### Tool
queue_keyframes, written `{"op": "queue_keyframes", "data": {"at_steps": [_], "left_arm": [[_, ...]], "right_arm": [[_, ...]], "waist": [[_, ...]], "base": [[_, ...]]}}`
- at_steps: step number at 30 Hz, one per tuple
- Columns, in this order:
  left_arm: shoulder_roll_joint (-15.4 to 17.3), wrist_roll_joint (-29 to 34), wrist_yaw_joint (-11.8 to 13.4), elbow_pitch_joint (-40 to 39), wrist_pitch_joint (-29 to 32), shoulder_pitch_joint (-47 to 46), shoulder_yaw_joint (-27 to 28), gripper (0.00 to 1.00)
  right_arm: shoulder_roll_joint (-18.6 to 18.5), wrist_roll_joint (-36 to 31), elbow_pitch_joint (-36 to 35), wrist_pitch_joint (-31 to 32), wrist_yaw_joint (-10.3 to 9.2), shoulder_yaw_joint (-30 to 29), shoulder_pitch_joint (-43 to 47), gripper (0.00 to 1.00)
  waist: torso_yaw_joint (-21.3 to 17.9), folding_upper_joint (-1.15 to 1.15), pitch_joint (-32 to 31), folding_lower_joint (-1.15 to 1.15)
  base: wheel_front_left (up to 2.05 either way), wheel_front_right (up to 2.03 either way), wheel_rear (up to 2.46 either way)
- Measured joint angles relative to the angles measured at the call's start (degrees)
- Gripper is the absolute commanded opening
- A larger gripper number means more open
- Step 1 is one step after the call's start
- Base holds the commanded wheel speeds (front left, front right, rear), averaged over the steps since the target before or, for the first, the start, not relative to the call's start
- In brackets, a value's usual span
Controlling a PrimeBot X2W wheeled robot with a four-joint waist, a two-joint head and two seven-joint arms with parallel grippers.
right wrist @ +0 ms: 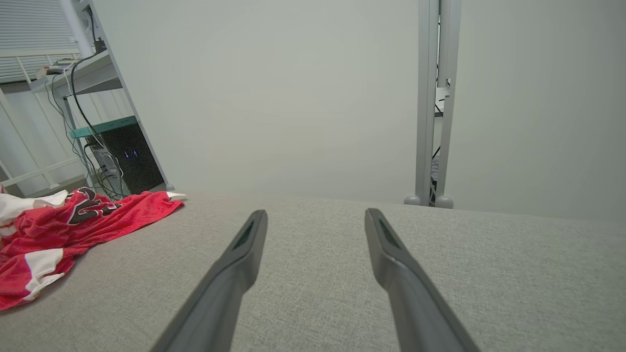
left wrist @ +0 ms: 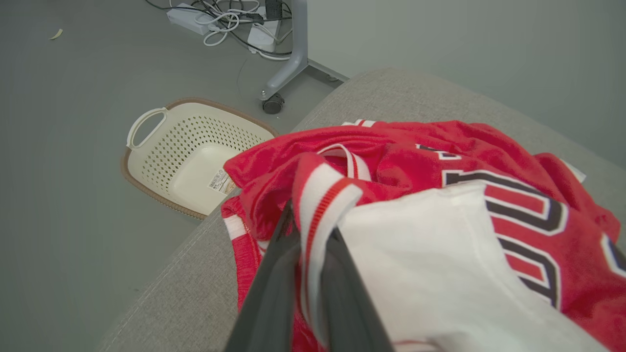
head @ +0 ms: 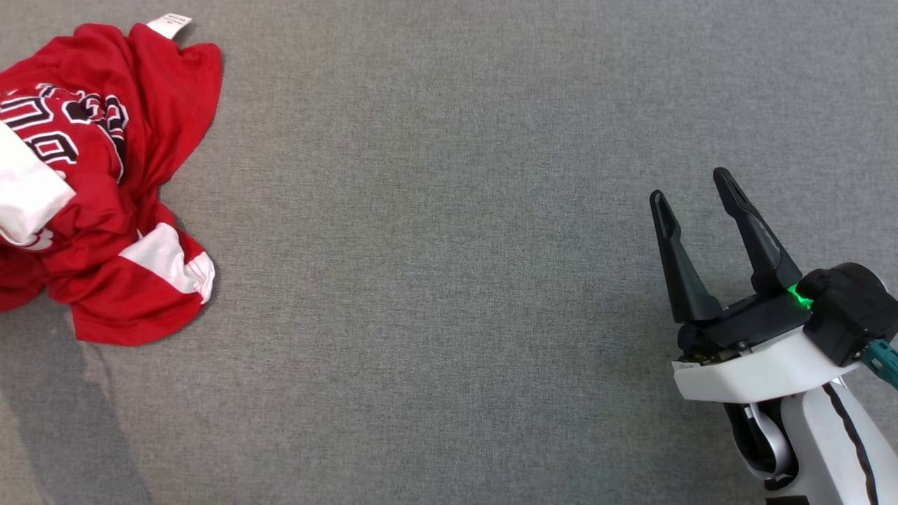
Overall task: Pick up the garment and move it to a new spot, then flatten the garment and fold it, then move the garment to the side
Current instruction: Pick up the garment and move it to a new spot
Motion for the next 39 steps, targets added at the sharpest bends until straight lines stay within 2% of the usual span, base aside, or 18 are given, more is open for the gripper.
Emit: {"op": "queue_keyframes", "data": {"at_steps": [9, 18, 26, 35, 39], "left_arm": [[0.48, 1.44, -2.5, -8.22, -3.07, 0.02, -2.76, 0.0], [-0.31, 2.13, -4.0, -22.34, 1.02, 0.18, -7.02, 0.0], [-3.68, -1.42, -4.5, -32.38, 6.2, 3.68, -8.66, 0.0], [-7.87, -2.52, -5.26, -41.33, 7.92, 10.29, -13.18, 0.0], [-12.11, -3.41, -5.58, -44.01, 9.34, 13.27, -17.68, 0.0]], "right_arm": [[1.83, -0.15, 0.26, 0.0, 0.0, 0.42, 0.99, 1.0], [3.3, 0.44, 0.99, 0.0, 0.0, -0.73, 2.54, 1.0], [4.16, 0.57, 1.12, 0.0, 0.0, -2.19, 4.35, 1.0], [3.78, 0.36, 1.15, 0.0, 0.0, -4.38, 7.03, 1.0], [3.18, 0.34, 0.81, 0.0, 0.0, -5.05, 7.7, 1.0]], "waist": [[-0.11, 0.0, -3.96, 0.0], [-3.35, 0.0, -9.65, 0.0], [-9.59, 0.0, -13.77, 0.0], [-15.91, 0.0, -17.8, 0.0], [-18.84, 0.0, -19.05, 0.0]], "base": [[0.0, 0.0, 0.0], [0.0, 0.0, 0.0], [0.0, 0.0, 0.0], [0.0, 0.0, 0.0], [0.0, 0.0, 0.0]]}}
